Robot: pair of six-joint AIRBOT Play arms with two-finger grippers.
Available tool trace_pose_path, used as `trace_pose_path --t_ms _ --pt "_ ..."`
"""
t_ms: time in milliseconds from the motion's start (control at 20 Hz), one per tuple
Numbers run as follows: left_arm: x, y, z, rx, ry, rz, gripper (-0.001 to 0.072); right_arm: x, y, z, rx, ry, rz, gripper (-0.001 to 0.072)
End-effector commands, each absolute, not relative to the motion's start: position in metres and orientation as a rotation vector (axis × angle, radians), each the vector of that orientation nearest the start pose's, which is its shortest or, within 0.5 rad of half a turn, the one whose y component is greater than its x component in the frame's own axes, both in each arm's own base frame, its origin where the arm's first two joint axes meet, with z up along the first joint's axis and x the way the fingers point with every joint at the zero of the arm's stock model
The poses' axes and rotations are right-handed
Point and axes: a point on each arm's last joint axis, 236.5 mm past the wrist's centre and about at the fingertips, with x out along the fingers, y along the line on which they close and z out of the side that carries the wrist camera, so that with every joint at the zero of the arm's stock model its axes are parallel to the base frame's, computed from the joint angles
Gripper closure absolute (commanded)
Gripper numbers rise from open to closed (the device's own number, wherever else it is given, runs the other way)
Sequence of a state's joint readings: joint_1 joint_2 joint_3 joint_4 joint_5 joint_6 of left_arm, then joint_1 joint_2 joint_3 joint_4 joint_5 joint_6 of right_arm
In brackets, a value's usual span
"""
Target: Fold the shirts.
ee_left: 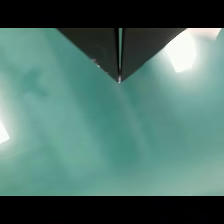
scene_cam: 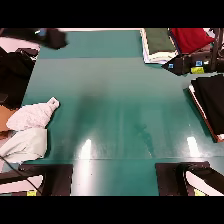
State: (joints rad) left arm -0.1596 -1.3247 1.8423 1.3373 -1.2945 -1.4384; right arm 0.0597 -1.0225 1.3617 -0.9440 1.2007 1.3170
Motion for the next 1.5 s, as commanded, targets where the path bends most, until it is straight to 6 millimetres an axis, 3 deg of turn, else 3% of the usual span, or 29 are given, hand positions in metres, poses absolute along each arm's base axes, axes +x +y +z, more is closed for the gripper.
trace_pose_path --t_ms 0,100,150,200,250,350,450,550,650,750,850,900,950,1050,1150,1250,1350,1450 --pt "0.398 -0.028 0.2 0.041 0.956 -0.165 0.0684 0.361 0.152 0.222 0.205 0.778 0.607 0.0695" --pt "0.367 0.032 0.145 0.065 1.114 0.003 0.068 0.361 0.152 0.222 0.206 0.778 0.607 0.0696" --pt "0.352 0.056 0.113 0.064 1.199 0.069 0.0459 0.361 0.152 0.222 0.206 0.778 0.607 0.0696" --pt "0.34 0.073 0.083 0.025 1.263 0.124 0.0118 0.361 0.152 0.222 0.206 0.778 0.607 0.0695" --pt "0.331 0.083 0.056 -0.017 1.297 0.163 0.0067 0.361 0.152 0.222 0.206 0.778 0.607 0.0696" --pt "0.321 0.097 0.01 -0.048 1.32 0.196 0.0067 0.361 0.152 0.222 0.207 0.778 0.607 0.0696" --pt "0.313 0.099 -0.023 -0.055 1.325 0.204 0.0067 0.361 0.152 0.222 0.207 0.778 0.607 0.0696" --pt "0.308 0.098 -0.039 -0.055 1.329 0.204 0.0068 0.361 0.152 0.222 0.207 0.778 0.607 0.0697" --pt "0.308 0.098 -0.039 -0.09 1.323 0.232 0.007 0.362 0.152 0.222 0.207 0.776 0.606 0.0696" --pt "0.308 0.098 -0.037 -0.097 1.325 0.238 0.0335 0.362 0.152 0.223 0.208 0.776 0.607 0.0696" --pt "0.306 0.098 -0.038 -0.099 1.335 0.237 0.0354 0.362 0.152 0.223 0.208 0.776 0.607 0.0697" --pt "0.305 0.098 -0.036 -0.099 1.341 0.236 0.0653 0.362 0.152 0.223 0.209 0.775 0.607 0.0696" --pt "0.307 0.097 -0.03 -0.1 1.335 0.23 0.0684 0.362 0.152 0.224 0.208 0.773 0.607 0.0697" --pt "0.327 0.091 0.007 -0.132 1.242 0.213 0.0685 0.363 0.152 0.235 0.203 0.743 0.608 0.0697" --pt "0.359 0.075 0.082 -0.174 1.033 0.149 0.0686 0.368 0.153 0.264 0.2 0.664 0.609 0.0697" --pt "0.377 0.047 0.178 -0.184 0.797 0.033 0.0687 0.369 0.152 0.3 0.181 0.573 0.611 0.0697" --pt "0.376 0.011 0.258 -0.11 0.631 -0.069 0.0687 0.369 0.148 0.334 0.16 0.483 0.601 0.0697" --pt "0.366 -0.043 0.314 -0.043 0.528 -0.211 0.0687 0.366 0.146 0.368 0.147 0.392 0.595 0.0697"
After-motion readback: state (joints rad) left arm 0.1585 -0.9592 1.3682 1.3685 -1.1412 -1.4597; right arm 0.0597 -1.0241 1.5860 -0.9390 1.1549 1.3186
